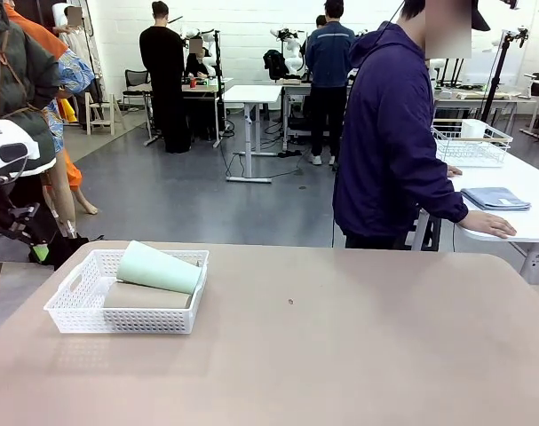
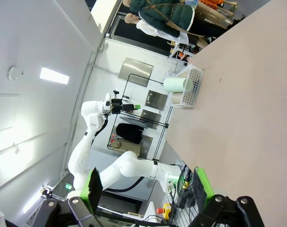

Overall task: Clean and organize the cups into the basket.
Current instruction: Move the Organizing basket back to the left side of the table.

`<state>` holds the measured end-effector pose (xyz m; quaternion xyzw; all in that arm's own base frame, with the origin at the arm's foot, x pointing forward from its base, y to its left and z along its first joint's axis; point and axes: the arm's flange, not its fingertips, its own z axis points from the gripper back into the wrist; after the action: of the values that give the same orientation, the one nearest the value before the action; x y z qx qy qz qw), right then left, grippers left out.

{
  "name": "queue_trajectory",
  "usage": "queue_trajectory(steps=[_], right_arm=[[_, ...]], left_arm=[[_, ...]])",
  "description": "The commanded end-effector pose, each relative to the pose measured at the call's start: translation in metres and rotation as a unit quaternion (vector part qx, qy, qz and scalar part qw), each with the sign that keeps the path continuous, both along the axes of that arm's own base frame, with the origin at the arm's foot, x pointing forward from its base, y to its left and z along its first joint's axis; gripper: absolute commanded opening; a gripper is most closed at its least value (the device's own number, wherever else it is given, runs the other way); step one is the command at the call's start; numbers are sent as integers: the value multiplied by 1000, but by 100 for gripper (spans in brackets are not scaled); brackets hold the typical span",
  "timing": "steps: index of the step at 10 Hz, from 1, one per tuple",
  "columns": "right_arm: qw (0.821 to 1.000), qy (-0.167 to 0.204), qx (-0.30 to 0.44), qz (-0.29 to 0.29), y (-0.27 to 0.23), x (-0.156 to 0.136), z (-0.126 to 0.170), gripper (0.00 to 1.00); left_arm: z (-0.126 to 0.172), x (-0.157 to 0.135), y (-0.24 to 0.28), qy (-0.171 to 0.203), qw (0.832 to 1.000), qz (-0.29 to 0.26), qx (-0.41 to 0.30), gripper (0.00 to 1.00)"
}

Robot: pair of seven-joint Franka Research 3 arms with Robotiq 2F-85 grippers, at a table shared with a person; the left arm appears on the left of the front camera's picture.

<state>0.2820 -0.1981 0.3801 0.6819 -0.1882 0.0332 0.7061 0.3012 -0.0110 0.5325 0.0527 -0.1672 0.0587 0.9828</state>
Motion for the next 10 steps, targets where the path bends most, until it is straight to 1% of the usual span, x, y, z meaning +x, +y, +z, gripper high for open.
queue_trajectory(steps=[1,6,7,8,9,10], right_arm=[[1000,-8,6,-4,2,0,-2,100],[1000,-8,6,-4,2,0,-2,100],[1000,-8,6,-4,2,0,-2,100],[1000,-8,6,-4,2,0,-2,100],[1000,-8,6,-4,2,0,-2,100],[1000,-8,6,-4,2,0,-2,100]], left_arm=[[8,-4,2,-16,1000,7,-6,100],[9,-5,1,-13,1000,3,0,100],[22,4,20,17,996,-10,-88,100],[34,18,50,62,972,-28,-226,100],[43,30,77,81,941,-56,-324,100],[48,41,106,76,904,-73,-415,100]])
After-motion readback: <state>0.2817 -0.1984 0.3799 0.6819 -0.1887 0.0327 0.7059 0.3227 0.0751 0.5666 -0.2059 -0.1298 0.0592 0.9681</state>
